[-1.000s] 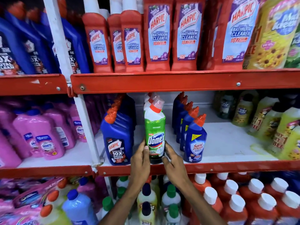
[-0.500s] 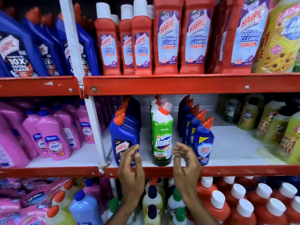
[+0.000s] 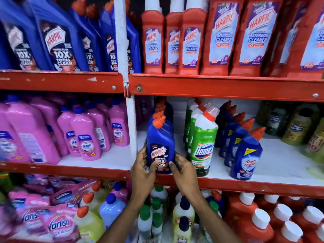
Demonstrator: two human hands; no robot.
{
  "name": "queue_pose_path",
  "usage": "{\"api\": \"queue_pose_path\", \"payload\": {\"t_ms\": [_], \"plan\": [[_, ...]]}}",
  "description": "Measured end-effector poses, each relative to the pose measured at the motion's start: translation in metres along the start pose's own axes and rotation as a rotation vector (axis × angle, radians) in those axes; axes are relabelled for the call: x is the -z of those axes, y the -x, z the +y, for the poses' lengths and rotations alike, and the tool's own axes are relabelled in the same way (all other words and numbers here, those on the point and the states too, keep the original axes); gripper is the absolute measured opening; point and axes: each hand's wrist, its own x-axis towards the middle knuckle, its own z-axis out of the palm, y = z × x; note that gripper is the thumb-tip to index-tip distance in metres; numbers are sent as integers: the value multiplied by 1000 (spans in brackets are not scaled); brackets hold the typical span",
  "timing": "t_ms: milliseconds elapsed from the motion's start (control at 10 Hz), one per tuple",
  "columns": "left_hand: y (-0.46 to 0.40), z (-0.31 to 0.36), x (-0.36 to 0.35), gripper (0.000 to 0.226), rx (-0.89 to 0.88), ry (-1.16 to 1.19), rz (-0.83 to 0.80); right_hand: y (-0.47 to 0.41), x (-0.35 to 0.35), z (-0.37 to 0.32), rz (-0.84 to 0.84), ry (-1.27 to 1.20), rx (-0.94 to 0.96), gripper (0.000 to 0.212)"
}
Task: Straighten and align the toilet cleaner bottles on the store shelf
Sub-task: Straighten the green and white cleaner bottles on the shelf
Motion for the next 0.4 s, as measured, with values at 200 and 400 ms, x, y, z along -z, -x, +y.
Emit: {"api": "queue_pose_path", "payload": {"t_ms": [200, 400], "plan": [[-1, -2, 2, 56, -26, 14, 9, 2, 3, -5, -44, -51, -26, 34], [6, 5, 4, 61, -93, -50, 80, 7, 5, -10, 24, -141, -44, 44]]}}
